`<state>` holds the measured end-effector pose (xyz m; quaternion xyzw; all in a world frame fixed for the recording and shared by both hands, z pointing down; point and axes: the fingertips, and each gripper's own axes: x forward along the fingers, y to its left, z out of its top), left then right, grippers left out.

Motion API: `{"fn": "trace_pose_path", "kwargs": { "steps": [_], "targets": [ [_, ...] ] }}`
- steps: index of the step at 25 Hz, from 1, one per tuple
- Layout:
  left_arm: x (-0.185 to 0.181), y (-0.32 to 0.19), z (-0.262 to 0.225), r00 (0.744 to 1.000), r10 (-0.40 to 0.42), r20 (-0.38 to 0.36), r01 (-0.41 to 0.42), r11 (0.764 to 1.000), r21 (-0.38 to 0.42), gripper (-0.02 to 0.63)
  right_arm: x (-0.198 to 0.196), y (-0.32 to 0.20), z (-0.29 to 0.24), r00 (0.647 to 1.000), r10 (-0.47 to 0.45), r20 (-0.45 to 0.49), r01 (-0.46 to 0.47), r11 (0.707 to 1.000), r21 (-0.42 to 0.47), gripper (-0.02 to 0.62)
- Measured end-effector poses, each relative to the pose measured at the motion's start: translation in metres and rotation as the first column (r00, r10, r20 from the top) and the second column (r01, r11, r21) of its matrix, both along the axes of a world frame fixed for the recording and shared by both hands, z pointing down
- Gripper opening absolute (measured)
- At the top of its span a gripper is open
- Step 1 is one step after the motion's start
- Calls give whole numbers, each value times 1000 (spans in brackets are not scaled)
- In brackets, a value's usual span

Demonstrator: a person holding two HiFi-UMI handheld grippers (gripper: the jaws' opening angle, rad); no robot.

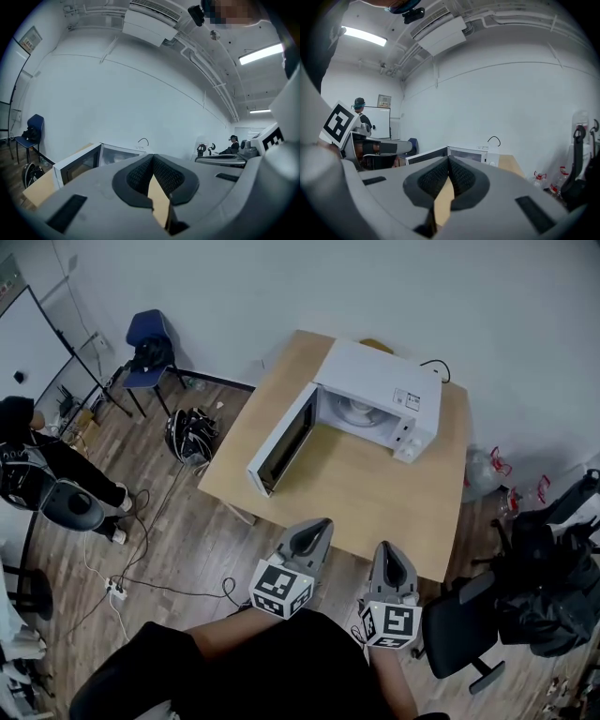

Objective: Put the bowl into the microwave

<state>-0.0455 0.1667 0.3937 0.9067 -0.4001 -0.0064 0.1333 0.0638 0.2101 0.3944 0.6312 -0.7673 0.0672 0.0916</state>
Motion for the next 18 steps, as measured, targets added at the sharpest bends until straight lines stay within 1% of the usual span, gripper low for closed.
{"fn": "trace_pose_path", "kwargs": {
  "steps": [5,9,14,18],
  "targets": [
    [3,24,-2,1000,-25,-9,25,1000,9,12,3,20,3,1000,-26,13,25,1000,9,60],
    [5,43,5,999,-40,-3,40,999,-6,12,5,34,4,999,-41,17,41,999,14,60],
    [20,62,8,1000,-26,-3,26,1000,-16,12,18,53,5,999,-39,12,39,999,13,60],
    [33,69,7,1000,-19,-7,19,1000,-8,12,30,61,6,999,-35,10,35,999,13,60]
  ]
}}
